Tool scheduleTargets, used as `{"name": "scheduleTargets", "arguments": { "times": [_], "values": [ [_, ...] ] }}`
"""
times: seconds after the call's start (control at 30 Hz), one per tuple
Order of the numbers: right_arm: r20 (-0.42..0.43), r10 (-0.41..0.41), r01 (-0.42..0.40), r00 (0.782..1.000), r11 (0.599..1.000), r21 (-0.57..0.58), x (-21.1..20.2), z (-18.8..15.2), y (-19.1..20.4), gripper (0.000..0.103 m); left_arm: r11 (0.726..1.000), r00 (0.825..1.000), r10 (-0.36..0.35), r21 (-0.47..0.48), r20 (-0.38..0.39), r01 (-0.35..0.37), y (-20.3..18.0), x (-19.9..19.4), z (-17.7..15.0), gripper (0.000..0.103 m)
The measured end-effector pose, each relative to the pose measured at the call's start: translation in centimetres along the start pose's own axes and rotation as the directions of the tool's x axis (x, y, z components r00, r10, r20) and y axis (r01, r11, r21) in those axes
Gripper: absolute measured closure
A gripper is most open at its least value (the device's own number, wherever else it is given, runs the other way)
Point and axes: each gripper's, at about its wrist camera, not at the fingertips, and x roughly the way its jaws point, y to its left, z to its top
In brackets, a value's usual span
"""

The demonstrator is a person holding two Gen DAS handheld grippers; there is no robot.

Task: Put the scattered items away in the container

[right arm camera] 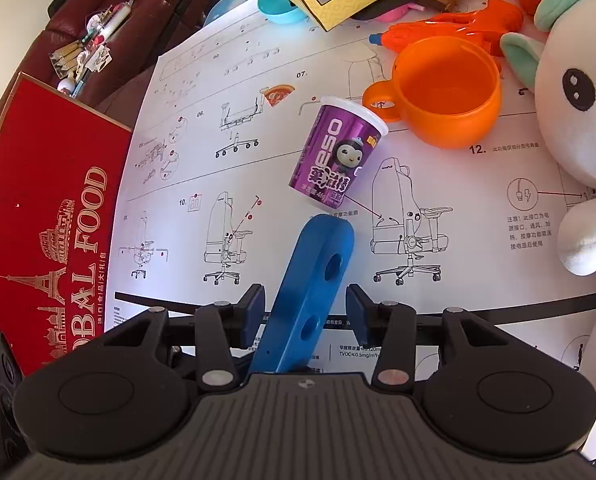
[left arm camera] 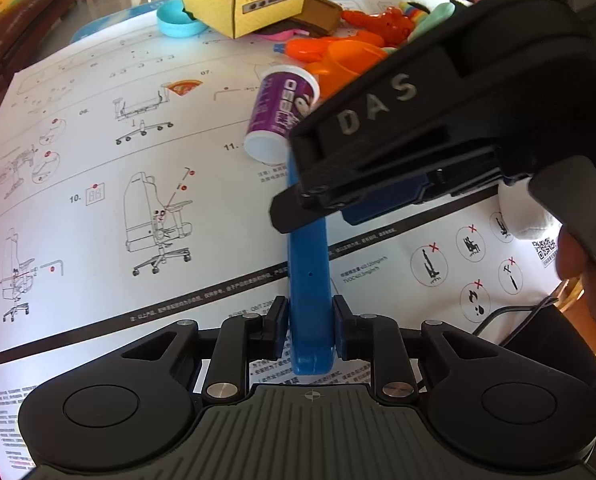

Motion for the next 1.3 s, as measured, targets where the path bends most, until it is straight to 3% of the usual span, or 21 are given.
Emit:
{"name": "scheduleTargets", "arguments": {
  "times": [0.07, 0.13, 0.43, 0.47, 0.5, 0.67, 0.93, 1.3],
  "values": [
    [-0.014, 0.003, -0.003, 1.0, 1.0, 0.008, 0.3, 0.2, 0.1, 0.042, 1.0, 1.0, -0.001, -0.002, 0.002, 0.001, -0.2, 0.0, 0.0, 0.064],
    [-0.031, 0.036, -0.035, 0.999, 0.999, 0.033, 0.7, 0.3, 0.0, 0.039, 1.0, 1.0, -0.003, -0.006, 0.002, 0.003, -0.3, 0.1, 0.0, 0.064],
    [-0.023, 0.005, -0.005, 1.0, 1.0, -0.013, 1.5, -0.2, 0.0, 0.062, 1.0, 1.0, 0.001, -0.031, 0.01, 0.0, 0.3, 0.1, 0.1, 0.06],
    [-0.014, 0.009, -0.009, 1.0, 1.0, -0.012, 1.5, -0.3, -0.1, 0.062, 0.999, 1.0, -0.001, -0.04, 0.011, 0.001, 0.5, 0.1, 0.1, 0.06],
    [-0.004, 0.009, -0.009, 1.0, 1.0, -0.012, 1.4, -0.3, -0.2, 0.062, 0.999, 1.0, -0.003, -0.049, 0.013, 0.003, 0.7, 0.1, 0.1, 0.074],
    [0.01, 0.012, -0.012, 1.0, 1.0, 0.004, 1.1, -0.4, -0.7, 0.06, 1.0, 1.0, -0.015, -0.022, 0.021, 0.015, 0.4, 0.1, -0.1, 0.082],
    [0.012, -0.03, 0.029, 0.999, 0.999, 0.034, 1.4, 0.2, -0.5, 0.059, 1.0, 0.999, -0.018, 0.017, 0.026, 0.018, -0.8, 0.2, -0.3, 0.083],
    [0.033, -0.097, 0.099, 0.995, 0.993, -0.066, 1.8, 0.3, 0.9, 0.058, 0.999, 0.999, -0.001, 0.048, 0.039, -0.001, -0.9, 0.5, -0.4, 0.082]
  ]
}}
